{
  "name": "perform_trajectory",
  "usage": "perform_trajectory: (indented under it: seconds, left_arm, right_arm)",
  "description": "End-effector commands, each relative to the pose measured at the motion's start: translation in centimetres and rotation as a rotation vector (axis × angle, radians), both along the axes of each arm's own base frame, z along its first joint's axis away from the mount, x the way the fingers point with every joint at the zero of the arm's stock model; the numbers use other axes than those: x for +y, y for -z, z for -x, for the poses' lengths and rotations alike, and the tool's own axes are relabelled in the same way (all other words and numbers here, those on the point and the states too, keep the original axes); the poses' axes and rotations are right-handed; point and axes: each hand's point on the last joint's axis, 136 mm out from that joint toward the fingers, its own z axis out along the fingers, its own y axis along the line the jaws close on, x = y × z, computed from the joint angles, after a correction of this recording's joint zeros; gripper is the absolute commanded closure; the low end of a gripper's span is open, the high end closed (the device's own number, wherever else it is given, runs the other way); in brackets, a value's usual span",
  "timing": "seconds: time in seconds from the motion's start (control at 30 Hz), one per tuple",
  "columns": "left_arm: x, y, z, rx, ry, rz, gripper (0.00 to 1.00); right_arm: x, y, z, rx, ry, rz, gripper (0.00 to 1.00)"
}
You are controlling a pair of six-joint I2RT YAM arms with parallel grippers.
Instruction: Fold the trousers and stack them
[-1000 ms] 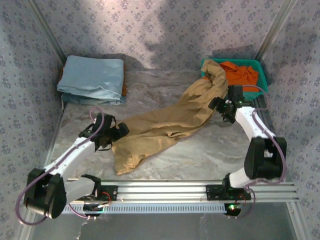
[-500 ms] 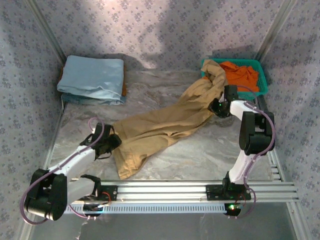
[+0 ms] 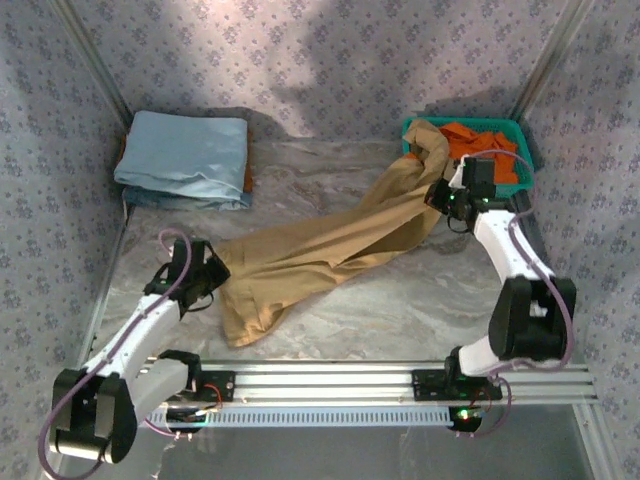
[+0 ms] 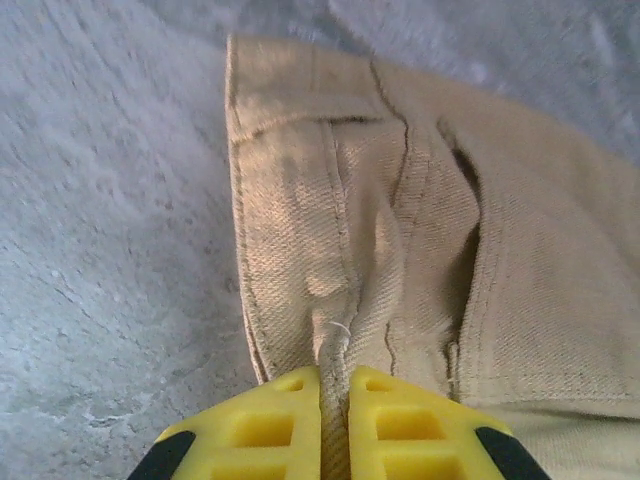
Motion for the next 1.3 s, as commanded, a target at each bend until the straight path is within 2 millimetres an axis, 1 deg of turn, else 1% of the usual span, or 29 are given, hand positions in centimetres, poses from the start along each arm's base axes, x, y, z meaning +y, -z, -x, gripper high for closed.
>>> perform_trajectory:
  seconds: [0.0,0.13,0.2,0.27,0.3,0.33,0.4,0.5,0.53,0.6,0.63,0.67,0.7,0.73,0.8,0.83,0.87,0.93,0.97,1.03,1.1,1.13,1.17,1.2,1.23,1.27]
  left_arm:
    - [1.8,-2.9,0.1,-0.035,-0.039,-0.014,1.00]
    - [4.3,-6.0,0.8,-0.103,-0.130,0.005,1.00]
    - [5.2,-7.5,1.1,-0.138,-0.165,0.020,1.00]
    - [5.6,-9.0,1.4,-0.171,-0.180,0.036,1.00]
    - [5.7,-9.8,1.5,-0.186,-0.186,0.040,1.00]
    - [5.8,-10.6,1.7,-0.200,-0.188,0.042,1.00]
    - [5.8,-11.7,1.9,-0.219,-0.187,0.046,1.00]
    - [5.7,-12.9,2.4,-0.245,-0.189,0.052,1.00]
    - [5.8,-13.2,2.6,-0.255,-0.192,0.052,1.00]
    - [6.0,-13.8,2.9,-0.272,-0.202,0.047,1.00]
    - [6.1,-13.9,2.9,-0.277,-0.210,0.047,1.00]
    - [6.3,-14.0,2.9,-0.279,-0.216,0.050,1.00]
    - [6.3,-13.9,2.7,-0.278,-0.220,0.058,1.00]
    - [6.2,-13.9,2.5,-0.276,-0.216,0.066,1.00]
    - [6.2,-13.6,2.2,-0.264,-0.218,0.073,1.00]
    - [6.2,-13.5,2.0,-0.258,-0.221,0.076,1.00]
    - [6.3,-13.4,1.8,-0.254,-0.223,0.076,1.00]
    - [6.6,-13.0,1.7,-0.245,-0.233,0.068,1.00]
    - [6.7,-12.8,1.6,-0.241,-0.242,0.066,1.00]
    - [7.2,-12.4,1.6,-0.233,-0.264,0.061,1.00]
    - [7.6,-11.9,1.5,-0.227,-0.293,0.068,1.00]
    - [7.8,-11.6,1.5,-0.223,-0.308,0.074,1.00]
    - [8.0,-11.2,1.5,-0.220,-0.324,0.078,1.00]
    - [8.2,-10.9,1.5,-0.214,-0.338,0.082,1.00]
    - [8.5,-10.5,1.5,-0.209,-0.357,0.086,1.00]
    - [8.6,-10.2,1.5,-0.202,-0.369,0.093,1.00]
  right_arm:
    - [1.0,-3.9,2.7,-0.064,0.001,0.048,1.00]
    - [3.0,-8.8,6.3,-0.175,-0.026,0.097,1.00]
    - [3.7,-11.3,8.3,-0.232,-0.024,0.122,1.00]
    - [4.3,-13.4,10.3,-0.281,-0.029,0.152,1.00]
    - [4.6,-14.0,11.3,-0.298,-0.034,0.166,1.00]
    - [5.0,-16.1,12.3,-0.347,-0.043,0.161,1.00]
    - [6.1,-17.9,13.9,-0.400,-0.069,0.159,1.00]
    - [7.3,-18.8,15.6,-0.412,-0.110,0.195,1.00]
    - [8.0,-19.2,16.0,-0.429,-0.132,0.200,1.00]
    - [9.2,-20.0,16.1,-0.456,-0.165,0.216,1.00]
    - [9.7,-20.1,15.8,-0.452,-0.175,0.231,1.00]
    - [10.0,-19.6,15.1,-0.431,-0.174,0.258,1.00]
    - [10.3,-19.2,14.3,-0.416,-0.177,0.274,1.00]
    - [10.6,-19.0,13.1,-0.406,-0.178,0.278,1.00]
    - [11.1,-18.4,10.2,-0.375,-0.192,0.265,1.00]
    - [11.1,-18.1,8.6,-0.352,-0.190,0.260,1.00]
    - [11.5,-18.2,6.9,-0.356,-0.196,0.248,1.00]
    - [12.6,-18.4,4.0,-0.354,-0.222,0.234,1.00]
    - [13.3,-18.4,2.6,-0.351,-0.238,0.222,1.00]
    - [16.0,-19.3,0.1,-0.373,-0.302,0.192,1.00]
    - [19.0,-19.4,-1.9,-0.383,-0.358,0.191,1.00]
    - [20.5,-19.4,-2.7,-0.379,-0.386,0.190,0.93]
    - [21.6,-18.7,-3.6,-0.346,-0.406,0.197,0.86]
    - [22.1,-18.0,-4.3,-0.320,-0.419,0.217,0.76]
    - [22.3,-17.3,-5.0,-0.293,-0.412,0.246,0.50]
    - [22.0,-16.2,-5.6,-0.248,-0.391,0.280,0.39]
